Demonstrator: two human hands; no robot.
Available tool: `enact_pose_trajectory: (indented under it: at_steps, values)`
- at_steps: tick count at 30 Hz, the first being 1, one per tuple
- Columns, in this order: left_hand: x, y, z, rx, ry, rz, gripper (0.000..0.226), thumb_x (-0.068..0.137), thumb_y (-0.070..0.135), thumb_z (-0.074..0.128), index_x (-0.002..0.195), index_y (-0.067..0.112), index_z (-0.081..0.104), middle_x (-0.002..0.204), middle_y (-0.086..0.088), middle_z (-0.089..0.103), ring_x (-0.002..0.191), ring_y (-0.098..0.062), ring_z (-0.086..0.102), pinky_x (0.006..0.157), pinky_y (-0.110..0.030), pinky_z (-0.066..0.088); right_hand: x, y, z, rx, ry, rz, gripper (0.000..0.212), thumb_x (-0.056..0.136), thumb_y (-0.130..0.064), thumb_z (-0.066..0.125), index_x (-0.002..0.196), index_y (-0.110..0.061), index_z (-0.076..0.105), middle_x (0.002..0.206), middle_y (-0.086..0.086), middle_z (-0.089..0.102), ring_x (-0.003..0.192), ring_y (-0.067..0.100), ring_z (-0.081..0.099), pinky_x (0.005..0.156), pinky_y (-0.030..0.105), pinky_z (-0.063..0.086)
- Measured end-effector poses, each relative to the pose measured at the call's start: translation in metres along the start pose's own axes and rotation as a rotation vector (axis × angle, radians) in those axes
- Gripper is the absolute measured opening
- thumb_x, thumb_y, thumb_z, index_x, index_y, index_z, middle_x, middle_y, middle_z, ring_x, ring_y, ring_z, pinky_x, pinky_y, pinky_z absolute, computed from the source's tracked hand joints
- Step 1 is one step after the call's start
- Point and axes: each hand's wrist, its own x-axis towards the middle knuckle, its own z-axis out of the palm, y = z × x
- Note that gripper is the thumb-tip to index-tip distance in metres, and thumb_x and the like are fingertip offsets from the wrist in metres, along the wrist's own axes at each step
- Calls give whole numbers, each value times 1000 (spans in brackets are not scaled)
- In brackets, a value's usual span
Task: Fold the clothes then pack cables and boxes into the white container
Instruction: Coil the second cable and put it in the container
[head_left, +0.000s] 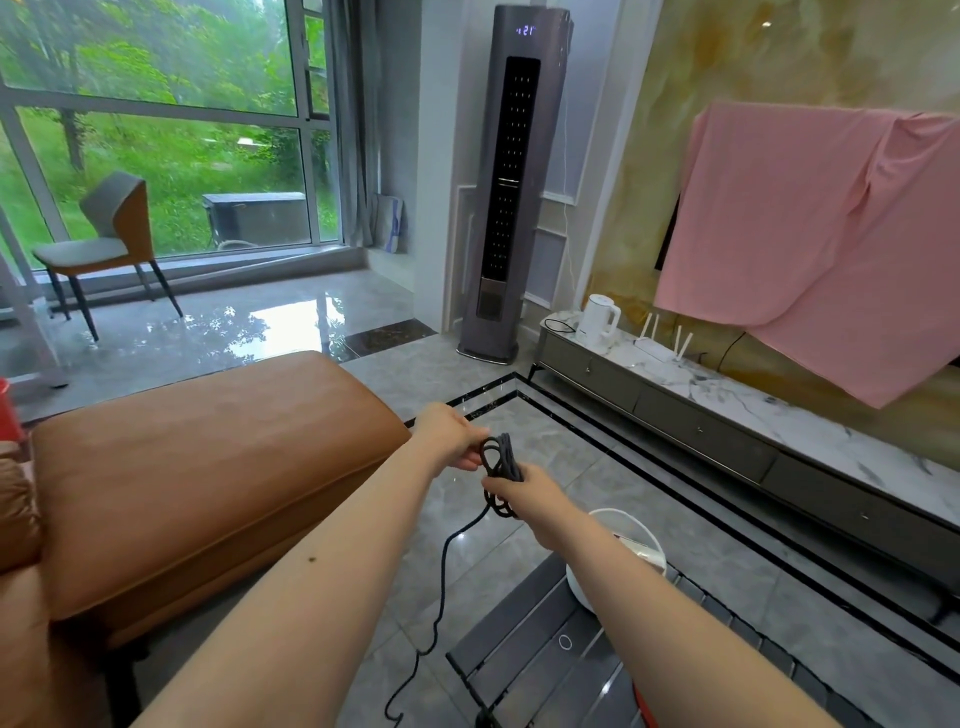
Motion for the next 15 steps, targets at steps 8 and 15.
enact_pose_trajectory:
  at_steps: [8, 15]
  values:
    - [5, -70, 1, 566, -240, -99, 44, 93, 3, 51, 136, 15, 48, 133, -9, 56, 122, -22, 54, 100, -36, 48, 0, -3, 1, 246, 66, -53, 12, 93, -9, 52, 83, -14, 57, 84, 5, 66, 90, 19, 63, 77, 26, 48]
    - [9, -96, 25, 339, -103, -41, 20, 94, 16, 53, 109, 6, 63, 99, -9, 62, 85, -18, 59, 74, -26, 50, 0, -11, 0, 409, 24, -93, 9, 95, -10, 50, 87, -11, 53, 78, 3, 60, 77, 15, 64, 85, 35, 52]
